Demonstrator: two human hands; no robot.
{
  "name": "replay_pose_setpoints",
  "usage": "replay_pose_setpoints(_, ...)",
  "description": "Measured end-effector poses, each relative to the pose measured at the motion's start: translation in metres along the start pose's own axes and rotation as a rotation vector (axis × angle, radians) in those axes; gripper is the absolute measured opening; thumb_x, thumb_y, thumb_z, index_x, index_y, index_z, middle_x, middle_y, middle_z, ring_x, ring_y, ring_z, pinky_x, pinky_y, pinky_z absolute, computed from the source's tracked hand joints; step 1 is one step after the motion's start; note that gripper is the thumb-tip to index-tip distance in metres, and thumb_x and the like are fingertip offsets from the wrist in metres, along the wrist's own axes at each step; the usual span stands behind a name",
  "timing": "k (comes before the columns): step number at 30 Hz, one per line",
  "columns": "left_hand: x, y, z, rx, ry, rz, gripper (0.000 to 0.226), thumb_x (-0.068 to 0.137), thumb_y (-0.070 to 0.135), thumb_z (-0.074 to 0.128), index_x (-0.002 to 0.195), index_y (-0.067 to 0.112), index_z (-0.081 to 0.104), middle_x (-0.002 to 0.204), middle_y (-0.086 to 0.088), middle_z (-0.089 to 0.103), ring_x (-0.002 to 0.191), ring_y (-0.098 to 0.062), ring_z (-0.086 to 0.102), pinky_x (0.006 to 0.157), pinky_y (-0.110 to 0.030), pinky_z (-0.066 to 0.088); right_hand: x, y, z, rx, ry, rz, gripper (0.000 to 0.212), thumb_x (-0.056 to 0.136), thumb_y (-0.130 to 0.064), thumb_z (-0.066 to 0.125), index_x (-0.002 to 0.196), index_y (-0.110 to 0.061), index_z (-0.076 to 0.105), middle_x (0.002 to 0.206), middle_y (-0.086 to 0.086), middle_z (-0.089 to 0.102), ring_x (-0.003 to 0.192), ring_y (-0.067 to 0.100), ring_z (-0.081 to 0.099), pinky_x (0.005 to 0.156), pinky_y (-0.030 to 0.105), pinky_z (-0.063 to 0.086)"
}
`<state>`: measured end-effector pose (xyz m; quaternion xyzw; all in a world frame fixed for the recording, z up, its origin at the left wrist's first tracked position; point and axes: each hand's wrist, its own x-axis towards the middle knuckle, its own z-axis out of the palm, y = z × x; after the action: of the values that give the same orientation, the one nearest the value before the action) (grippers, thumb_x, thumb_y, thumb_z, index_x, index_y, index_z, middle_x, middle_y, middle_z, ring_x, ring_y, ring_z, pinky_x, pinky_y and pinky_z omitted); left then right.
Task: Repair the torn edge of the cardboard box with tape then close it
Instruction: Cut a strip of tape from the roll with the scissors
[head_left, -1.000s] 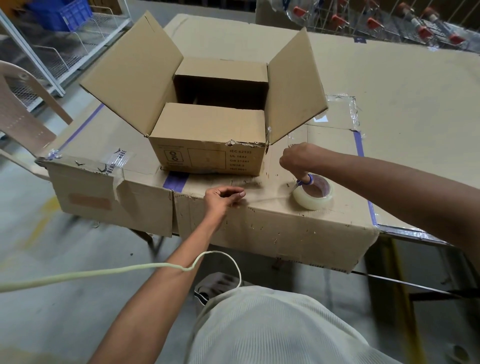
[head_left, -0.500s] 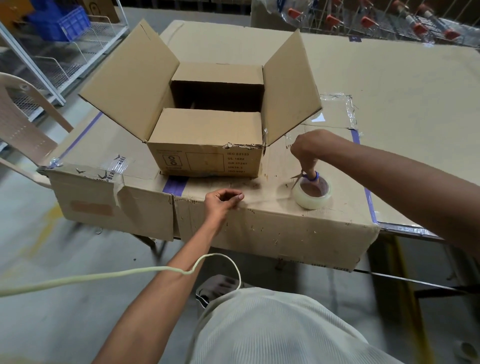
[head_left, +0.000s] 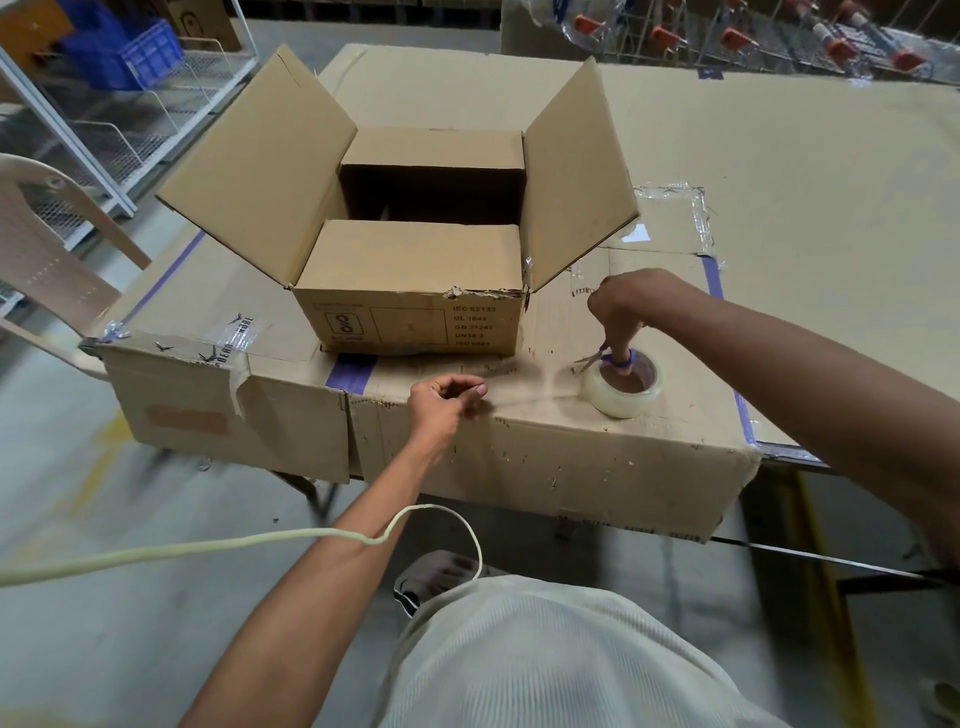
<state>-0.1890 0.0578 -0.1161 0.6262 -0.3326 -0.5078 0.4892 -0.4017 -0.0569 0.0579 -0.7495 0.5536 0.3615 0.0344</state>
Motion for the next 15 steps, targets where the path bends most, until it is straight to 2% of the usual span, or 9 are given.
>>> replay_pose_setpoints(3,-0.002,0.005,0.002,-0.008,0.005,0.015,0.014,0.087,-0.002,0.077,0.098,0.007,0.078,0.092,-0.005,0.079,0.075,-0.01,0.077,0.065,-0.023,0.061,-0.002,-0.008,0.003,-0.044,-0.034,-0.006,0.047,0.064,-0.047,0.092,0.072,-0.017,0.056,0.08,-0.001,0.056,0.087,0.022,0.063,0.054,0.026,0.043)
replay_pose_setpoints(6,-0.003,0.009,0.005,0.026,0.017,0.058,0.014,0.086,0.0,0.079,0.094,0.011,0.079,0.094,-0.005,0.079,0.078,-0.011,0.076,0.059,-0.018,0.056,0.0,-0.016,0.009,-0.111,-0.03,-0.045,0.043,0.065,-0.043,0.092,0.078,-0.016,0.061,0.091,-0.002,0.059,0.096,0.022,0.066,0.056,0.025,0.044)
replay_pose_setpoints(8,-0.002,0.01,0.005,0.085,0.022,0.098,0.013,0.085,0.004,0.081,0.092,0.016,0.081,0.093,-0.002,0.08,0.081,-0.013,0.074,0.057,-0.019,0.053,0.001,-0.022,0.011,-0.151,-0.018,-0.069,0.044,0.066,-0.04,0.092,0.088,-0.017,0.063,0.095,-0.001,0.06,0.097,0.022,0.067,0.064,0.027,0.049)
replay_pose_setpoints(11,-0.001,0.014,0.005,0.167,0.024,0.156,0.011,0.085,0.011,0.083,0.092,0.019,0.082,0.089,0.004,0.08,0.074,-0.008,0.069,0.056,-0.019,0.05,0.0,-0.03,0.01,-0.202,0.001,-0.08,0.047,0.062,-0.038,0.094,0.092,-0.019,0.063,0.082,-0.004,0.056,0.09,0.022,0.066,0.071,0.029,0.053)
replay_pose_setpoints(13,-0.002,0.017,0.004,0.201,0.031,0.175,0.01,0.085,0.014,0.084,0.091,0.022,0.083,0.088,0.007,0.08,0.077,-0.008,0.07,0.06,-0.021,0.053,0.0,-0.034,0.009,-0.221,0.011,-0.083,0.048,0.06,-0.037,0.094,0.094,-0.019,0.064,0.08,-0.005,0.055,0.088,0.021,0.066,0.068,0.028,0.053)
replay_pose_setpoints(15,-0.001,0.021,0.005,0.2,0.036,0.182,0.009,0.084,0.016,0.085,0.09,0.023,0.083,0.086,0.006,0.08,0.075,-0.011,0.07,0.06,-0.031,0.058,0.0,-0.036,0.009,-0.235,0.017,-0.09,0.048,0.06,-0.037,0.094,0.095,-0.019,0.065,0.081,-0.005,0.056,0.085,0.02,0.066,0.059,0.025,0.048)
